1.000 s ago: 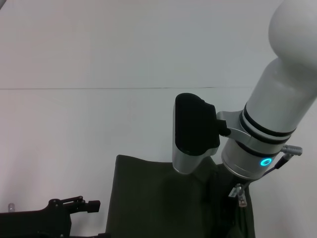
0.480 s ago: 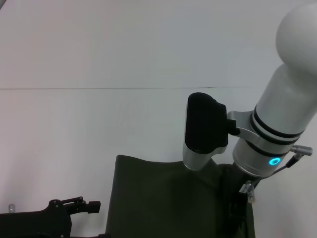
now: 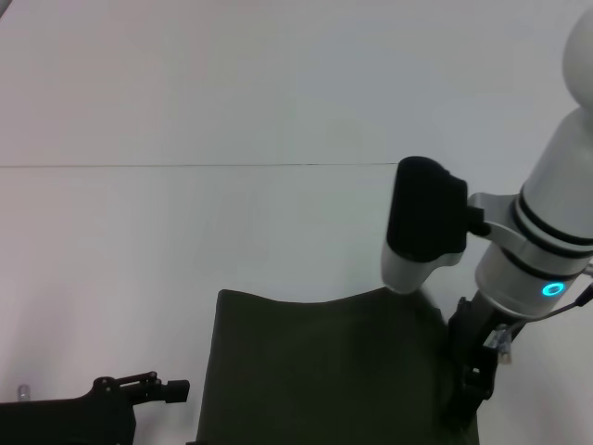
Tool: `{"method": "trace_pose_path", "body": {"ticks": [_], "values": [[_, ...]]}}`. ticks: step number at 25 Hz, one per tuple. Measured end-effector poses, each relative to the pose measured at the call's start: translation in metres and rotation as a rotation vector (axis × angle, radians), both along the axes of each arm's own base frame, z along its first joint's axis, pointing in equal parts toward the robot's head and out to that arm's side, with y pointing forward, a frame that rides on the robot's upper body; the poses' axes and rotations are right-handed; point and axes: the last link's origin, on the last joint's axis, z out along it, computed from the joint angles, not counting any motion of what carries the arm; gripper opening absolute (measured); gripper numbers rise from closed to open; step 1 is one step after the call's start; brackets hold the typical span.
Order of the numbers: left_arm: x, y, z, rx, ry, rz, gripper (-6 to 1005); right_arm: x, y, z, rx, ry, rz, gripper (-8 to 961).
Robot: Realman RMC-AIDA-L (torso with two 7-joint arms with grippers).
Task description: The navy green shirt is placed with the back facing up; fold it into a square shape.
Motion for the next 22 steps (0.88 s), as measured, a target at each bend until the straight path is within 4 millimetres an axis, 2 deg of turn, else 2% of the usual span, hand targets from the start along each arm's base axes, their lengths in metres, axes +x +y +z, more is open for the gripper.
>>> {"method": "trace_pose_path", "body": {"ticks": [7,13,18,22], "values": [[0.000,-0.001,-0.003,-0.003,0.003,0.004,878,0.017,0.012,0.022,0.092,0.000,-0.038,896],[0.000,0.000,-0.003,-0.003,0.003,0.003,878,0.021,0.020,0.042,0.168,0.074,-0.064,896],[0.000,0.001,0.000,0.021,-0.013,0.012,878,0.025,0.021,0.058,0.219,0.255,-0.114,896],[0.000,0.002,0.003,0.050,-0.036,0.030,878,0.043,0.011,0.065,0.210,0.510,-0.147,896]]}}
